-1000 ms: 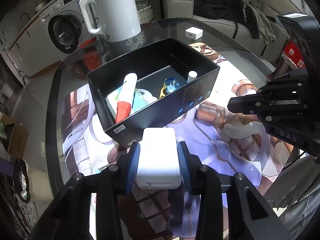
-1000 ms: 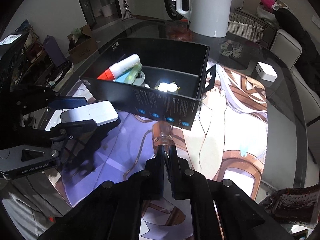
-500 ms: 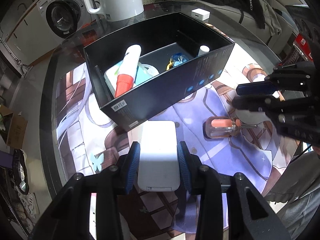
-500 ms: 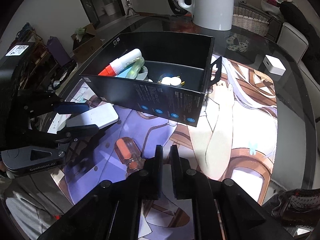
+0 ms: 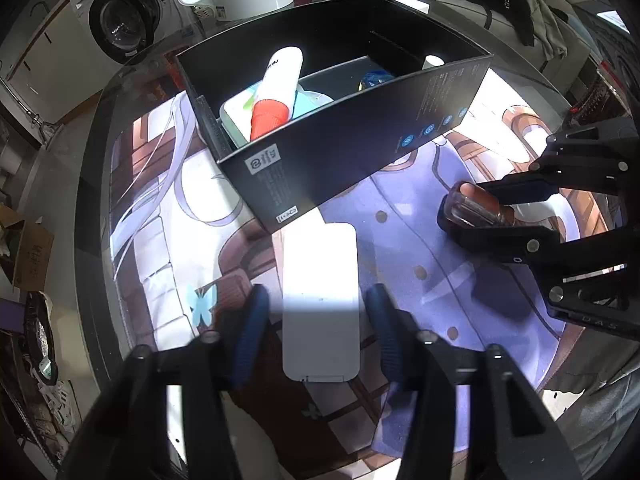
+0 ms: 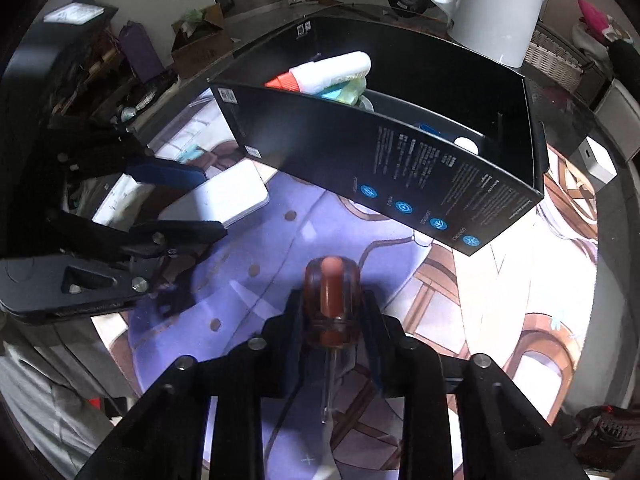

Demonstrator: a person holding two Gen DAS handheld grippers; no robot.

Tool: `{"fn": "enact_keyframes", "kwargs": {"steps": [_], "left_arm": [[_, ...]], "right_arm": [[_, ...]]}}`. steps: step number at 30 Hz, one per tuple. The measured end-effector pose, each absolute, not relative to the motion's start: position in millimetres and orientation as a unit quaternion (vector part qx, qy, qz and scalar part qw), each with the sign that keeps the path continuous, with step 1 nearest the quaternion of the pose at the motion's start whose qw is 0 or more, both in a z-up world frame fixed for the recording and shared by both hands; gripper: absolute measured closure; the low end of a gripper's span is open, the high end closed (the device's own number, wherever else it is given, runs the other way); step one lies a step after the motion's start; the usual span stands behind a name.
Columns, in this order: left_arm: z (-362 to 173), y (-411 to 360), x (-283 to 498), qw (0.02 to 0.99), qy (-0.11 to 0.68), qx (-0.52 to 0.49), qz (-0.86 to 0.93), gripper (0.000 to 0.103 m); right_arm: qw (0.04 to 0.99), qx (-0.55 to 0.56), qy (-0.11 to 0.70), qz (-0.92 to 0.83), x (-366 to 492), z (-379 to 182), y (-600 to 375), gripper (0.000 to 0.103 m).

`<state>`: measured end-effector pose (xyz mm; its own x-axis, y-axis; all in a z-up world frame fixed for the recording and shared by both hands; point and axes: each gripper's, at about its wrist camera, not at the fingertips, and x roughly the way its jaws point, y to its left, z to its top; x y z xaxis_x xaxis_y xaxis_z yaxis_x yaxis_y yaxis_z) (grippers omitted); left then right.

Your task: Organize rigid objects

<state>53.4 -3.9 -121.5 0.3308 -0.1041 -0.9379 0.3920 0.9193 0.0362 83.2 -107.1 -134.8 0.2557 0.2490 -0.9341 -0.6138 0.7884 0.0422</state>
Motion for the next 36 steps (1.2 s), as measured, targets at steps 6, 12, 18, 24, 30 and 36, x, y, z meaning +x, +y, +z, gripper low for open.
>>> {"fn": "enact_keyframes", "kwargs": {"steps": [6,12,18,24,30,36], "left_arm": [[-119.6,-13.4,54.7,0.805,0.556,0.137,-0.156,0.065],[-103.8,-23.7,43.8,0.820,0.526,0.160,-0.161,0.066],[-56.0,-22.1,25.6,0.863,0.448,0.150,-0.180,0.066],[-13.9,0.2,22.3,0.911,0.357,0.119,-0.171,0.066],[19.7,13.6,16.2,0.951,0.256,0.092,-0.150,0.066],[41.9,22.7,1.8,0.972,0.178,0.083,-0.131,0.066]], "right_arm": [[0.782,-0.166,0.539,0.264,82.8,-134.6,-111.9,0.076],[0.805,-0.142,0.518,0.253,83.5,-115.6,-126.3,0.076],[0.846,-0.106,0.465,0.238,77.3,-77.0,-143.9,0.076],[0.883,-0.075,0.401,0.231,73.7,-39.6,-155.4,0.076],[0.927,-0.057,0.296,0.224,54.9,-5.2,-160.2,0.076],[0.956,-0.063,0.193,0.210,27.6,20.8,-162.7,0.076]]}}
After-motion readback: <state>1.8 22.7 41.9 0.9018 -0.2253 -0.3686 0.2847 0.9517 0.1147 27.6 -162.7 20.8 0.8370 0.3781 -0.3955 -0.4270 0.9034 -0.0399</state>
